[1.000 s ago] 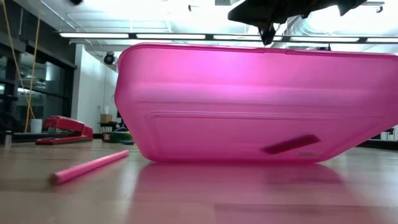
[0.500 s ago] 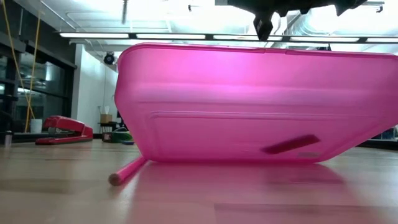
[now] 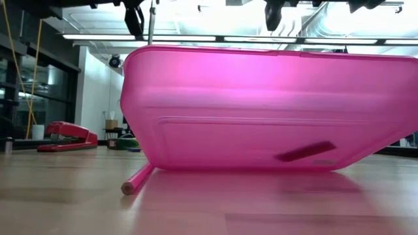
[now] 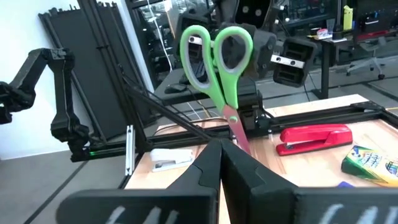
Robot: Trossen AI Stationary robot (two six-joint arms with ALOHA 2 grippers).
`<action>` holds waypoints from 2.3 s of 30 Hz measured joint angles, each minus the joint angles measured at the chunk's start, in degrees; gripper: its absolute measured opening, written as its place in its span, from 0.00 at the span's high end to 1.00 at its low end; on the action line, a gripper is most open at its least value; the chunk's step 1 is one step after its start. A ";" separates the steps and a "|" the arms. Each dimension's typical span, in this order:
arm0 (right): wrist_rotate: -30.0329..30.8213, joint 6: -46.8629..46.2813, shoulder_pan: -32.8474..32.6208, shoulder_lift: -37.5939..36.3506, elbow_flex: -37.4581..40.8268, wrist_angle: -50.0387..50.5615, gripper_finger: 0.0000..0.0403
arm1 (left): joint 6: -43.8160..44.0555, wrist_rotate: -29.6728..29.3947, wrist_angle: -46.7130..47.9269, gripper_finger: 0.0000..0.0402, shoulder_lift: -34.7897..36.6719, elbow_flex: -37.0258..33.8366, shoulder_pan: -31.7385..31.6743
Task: Pack school essentials
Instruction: Put the green scissors into the pink supply box, then put the yellow crayon box into the pink supply box
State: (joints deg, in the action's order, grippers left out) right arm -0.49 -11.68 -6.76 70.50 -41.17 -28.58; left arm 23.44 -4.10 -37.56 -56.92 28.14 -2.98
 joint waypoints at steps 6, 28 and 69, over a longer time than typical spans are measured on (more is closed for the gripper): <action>0.00 0.13 0.02 0.00 0.00 0.03 1.00 | 0.39 -0.07 -0.01 0.99 -0.25 0.19 0.01; 9.59 0.15 6.82 -6.03 0.00 3.91 1.00 | 3.02 -4.38 8.46 0.99 -39.89 29.10 15.17; 9.56 0.91 7.50 -6.84 0.00 9.11 1.00 | -0.12 10.21 34.82 0.57 -48.40 41.79 11.43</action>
State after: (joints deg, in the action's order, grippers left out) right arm 9.07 -10.78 0.73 63.66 -41.17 -19.47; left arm 23.32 6.11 -2.74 -105.32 69.93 8.44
